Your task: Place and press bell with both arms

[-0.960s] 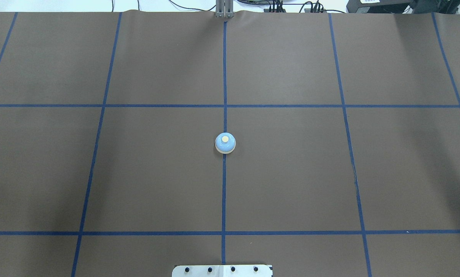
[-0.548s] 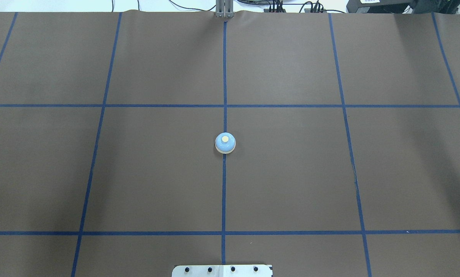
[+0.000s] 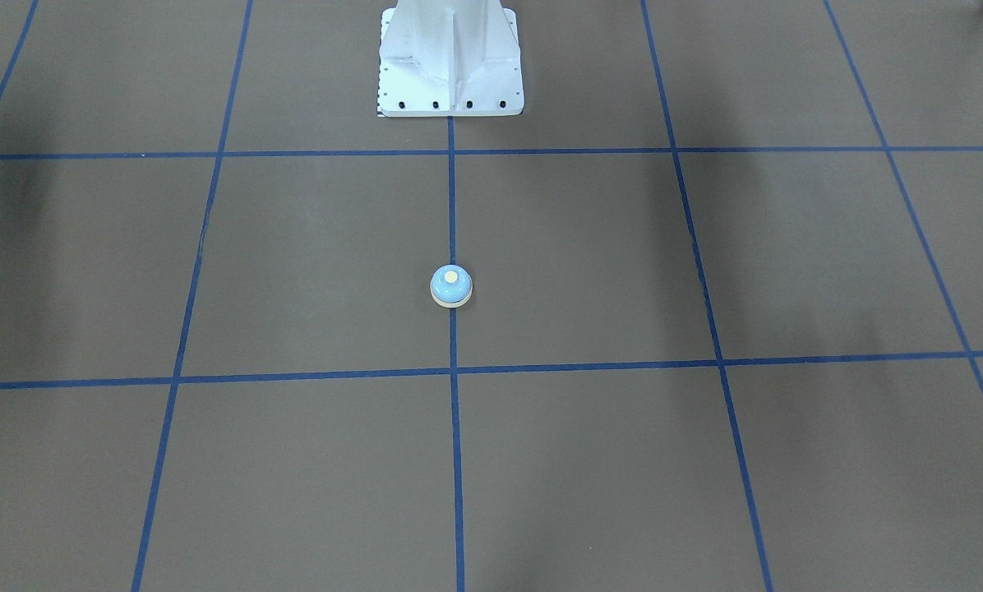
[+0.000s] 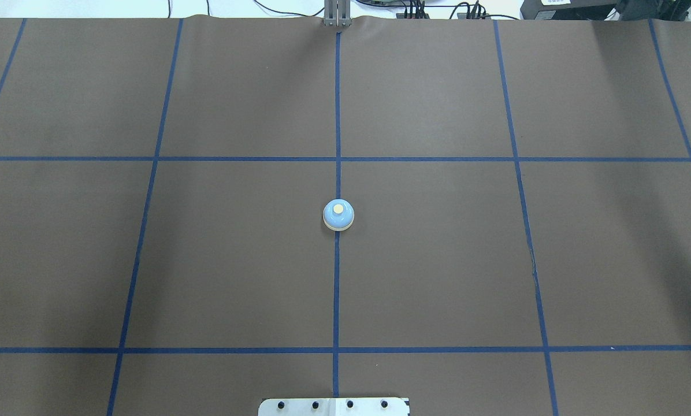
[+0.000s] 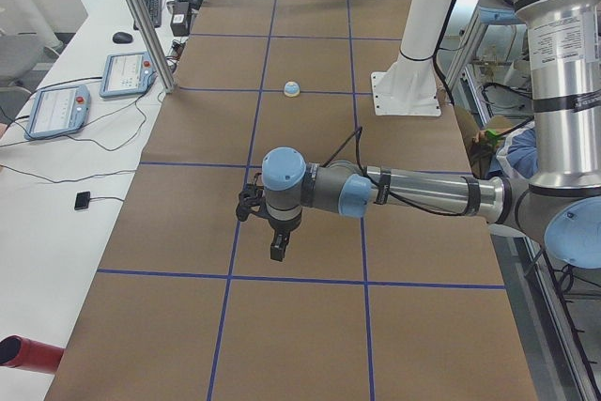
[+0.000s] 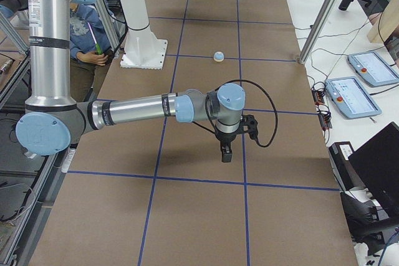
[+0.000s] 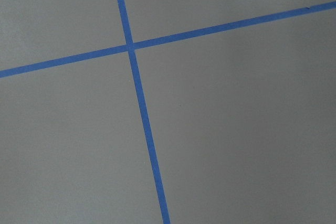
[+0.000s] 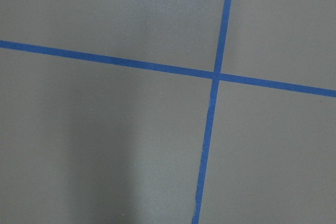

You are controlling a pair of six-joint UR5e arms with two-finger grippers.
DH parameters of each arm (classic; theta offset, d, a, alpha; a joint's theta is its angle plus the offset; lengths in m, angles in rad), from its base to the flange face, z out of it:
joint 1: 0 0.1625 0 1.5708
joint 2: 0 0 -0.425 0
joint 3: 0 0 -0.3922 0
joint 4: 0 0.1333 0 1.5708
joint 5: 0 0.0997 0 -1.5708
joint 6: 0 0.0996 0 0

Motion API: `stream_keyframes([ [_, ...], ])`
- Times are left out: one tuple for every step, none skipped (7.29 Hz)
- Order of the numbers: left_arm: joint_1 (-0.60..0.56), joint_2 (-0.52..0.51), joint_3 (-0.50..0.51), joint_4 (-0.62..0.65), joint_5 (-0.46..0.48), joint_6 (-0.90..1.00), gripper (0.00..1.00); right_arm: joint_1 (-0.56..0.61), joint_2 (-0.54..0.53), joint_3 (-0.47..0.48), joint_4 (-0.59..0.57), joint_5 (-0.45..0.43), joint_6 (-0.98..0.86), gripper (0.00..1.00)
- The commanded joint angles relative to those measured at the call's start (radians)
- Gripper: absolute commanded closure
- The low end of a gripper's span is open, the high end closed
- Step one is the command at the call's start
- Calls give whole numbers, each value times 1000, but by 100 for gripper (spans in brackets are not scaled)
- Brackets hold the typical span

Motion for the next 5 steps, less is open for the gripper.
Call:
stream_keyframes([
  [3,-24,34,-2,-1,3,0,-18,42,-2,-1,18,6,0],
  [3,-52,33,0,-1,-2,0,-21,56,-2,-3,18,6,0],
  [1,-60,28,1,-1,-2,0,-23,57,-1,-4,20,8,0],
  [1,-60,23,1,-1,-2,0,-24,56,-1,-4,20,8,0],
  [1,-60,19,1,-2,-2,0,-29,57,-1,-3,20,8,0],
])
